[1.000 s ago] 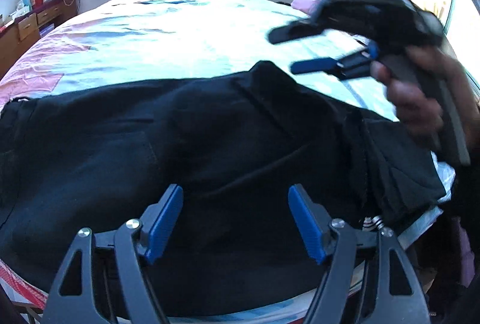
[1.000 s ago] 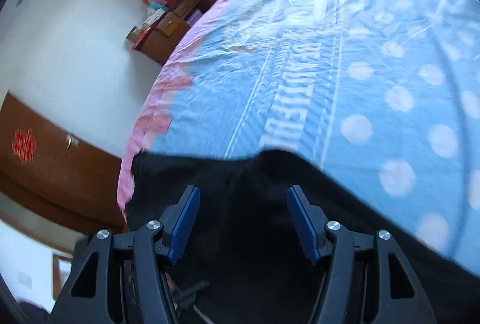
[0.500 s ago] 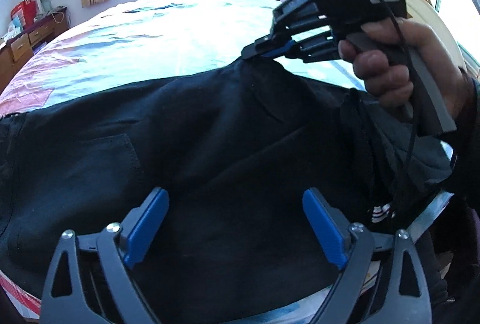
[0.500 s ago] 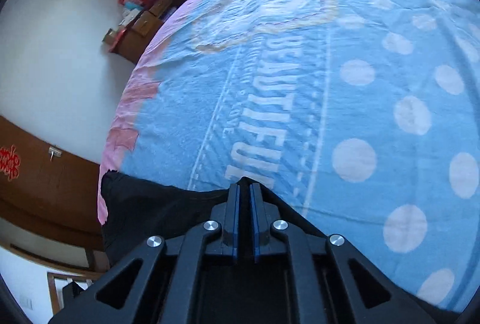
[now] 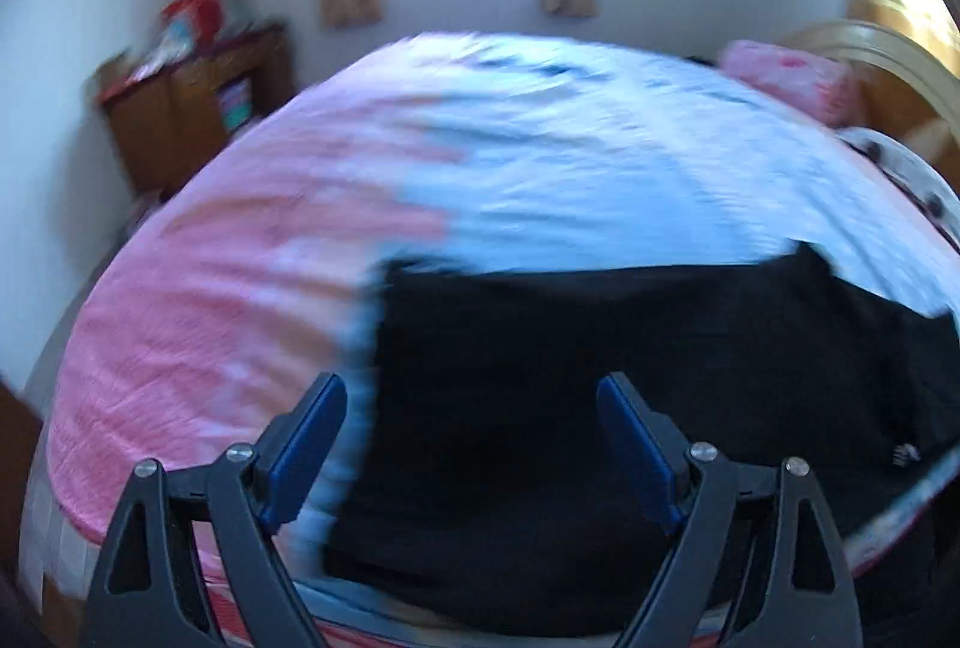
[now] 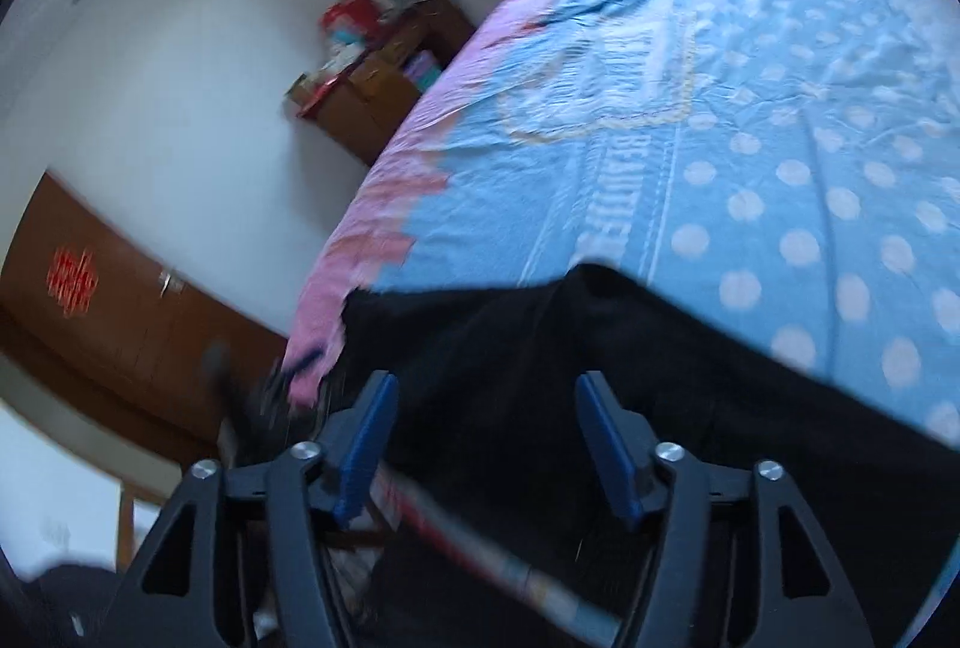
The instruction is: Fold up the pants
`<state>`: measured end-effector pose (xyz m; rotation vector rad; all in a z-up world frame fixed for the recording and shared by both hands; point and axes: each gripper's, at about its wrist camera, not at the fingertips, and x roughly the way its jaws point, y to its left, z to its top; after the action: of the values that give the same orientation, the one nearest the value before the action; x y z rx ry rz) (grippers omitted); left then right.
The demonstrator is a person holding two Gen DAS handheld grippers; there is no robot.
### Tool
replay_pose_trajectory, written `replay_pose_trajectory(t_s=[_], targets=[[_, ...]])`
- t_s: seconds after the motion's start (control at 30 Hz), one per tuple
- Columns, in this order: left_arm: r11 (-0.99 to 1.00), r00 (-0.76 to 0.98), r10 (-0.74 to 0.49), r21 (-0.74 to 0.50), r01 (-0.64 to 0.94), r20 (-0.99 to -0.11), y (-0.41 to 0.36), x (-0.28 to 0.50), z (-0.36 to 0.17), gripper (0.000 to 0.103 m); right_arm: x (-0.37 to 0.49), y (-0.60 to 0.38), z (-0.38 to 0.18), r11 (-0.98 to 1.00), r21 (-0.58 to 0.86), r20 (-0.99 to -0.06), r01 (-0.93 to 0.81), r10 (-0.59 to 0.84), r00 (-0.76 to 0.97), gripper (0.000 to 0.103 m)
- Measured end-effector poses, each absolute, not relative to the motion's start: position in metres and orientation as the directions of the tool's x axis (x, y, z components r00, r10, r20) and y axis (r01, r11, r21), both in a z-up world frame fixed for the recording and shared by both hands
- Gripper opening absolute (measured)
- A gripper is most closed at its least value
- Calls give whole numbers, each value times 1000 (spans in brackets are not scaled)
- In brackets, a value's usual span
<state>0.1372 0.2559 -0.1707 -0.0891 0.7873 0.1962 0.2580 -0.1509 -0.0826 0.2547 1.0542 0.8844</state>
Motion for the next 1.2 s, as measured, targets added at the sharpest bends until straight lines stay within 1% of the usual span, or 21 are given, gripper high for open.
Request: replay_pose_trajectory(t_s=[0.07,0.1,0.13,0.17,0.2,0.3,0.37,0.43,0.47,0.5,0.57,0.6,0.67,0.73,0.77,0.8,0.87,0.9,1.0,1.07,1.2], targets=[[977,669,63,-91,-193,-740,279,145,-184,85,231,-155,-91,649,546,-671,-529,717,187,66],[971,659,44,-123,-205,-751,288,149,-191,85,223,-158,-98,660,532,-684,-531,704,191,66],[969,651,15,-150,-197,-759,288,147,-199,85,215,-162,-107,671,523,-694,-525,693,196,66],[966,641,-36,-191,-173,-767,291,151,-205,82,211,-166,-118,683,521,-699,-512,685,203,66],[962,636,-51,-209,-175,-770,288,152,-206,80,209,-171,-128,701,517,-708,-491,673,215,66],[942,637,-118,-290,-171,-761,294,155,-216,80,212,-194,-161,740,570,-706,-358,664,249,66],[943,641,-127,-292,-158,-757,294,158,-217,78,216,-210,-177,743,610,-691,-274,669,274,66],[949,637,-131,-283,-143,-760,288,160,-215,73,219,-223,-190,739,641,-684,-205,672,283,66],[951,636,-136,-280,-131,-760,285,160,-213,63,221,-227,-193,737,649,-681,-188,673,289,66],[954,632,-145,-277,-114,-761,281,161,-213,59,222,-230,-195,740,650,-682,-174,669,297,66],[969,623,-108,-223,-109,-774,273,164,-214,59,225,-232,-196,734,660,-673,-161,672,308,66],[967,623,-113,-229,-110,-774,275,167,-216,60,226,-231,-197,724,671,-662,-161,682,311,66],[950,625,-163,-293,-110,-763,286,167,-219,61,229,-226,-199,711,682,-649,-170,697,306,66],[943,625,-195,-320,-93,-756,290,166,-220,59,231,-220,-200,708,683,-649,-182,702,293,66],[936,625,-207,-337,-97,-753,292,164,-220,53,230,-218,-201,709,681,-651,-185,701,289,66],[932,624,-216,-348,-96,-751,293,163,-220,42,228,-218,-202,706,683,-649,-187,704,289,66],[914,626,-254,-394,-94,-738,294,158,-216,28,226,-221,-204,697,694,-638,-181,711,295,66],[911,631,-253,-401,-100,-733,294,156,-214,23,226,-224,-205,696,697,-635,-173,711,302,66],[886,671,-280,-455,-96,-687,292,143,-202,19,226,-232,-205,696,702,-629,-150,705,328,66],[861,705,-326,-506,-54,-630,284,132,-184,18,225,-240,-201,699,701,-621,-139,695,361,66],[831,729,-397,-556,28,-557,255,120,-141,16,223,-258,-195,711,693,-616,-117,669,416,66]])
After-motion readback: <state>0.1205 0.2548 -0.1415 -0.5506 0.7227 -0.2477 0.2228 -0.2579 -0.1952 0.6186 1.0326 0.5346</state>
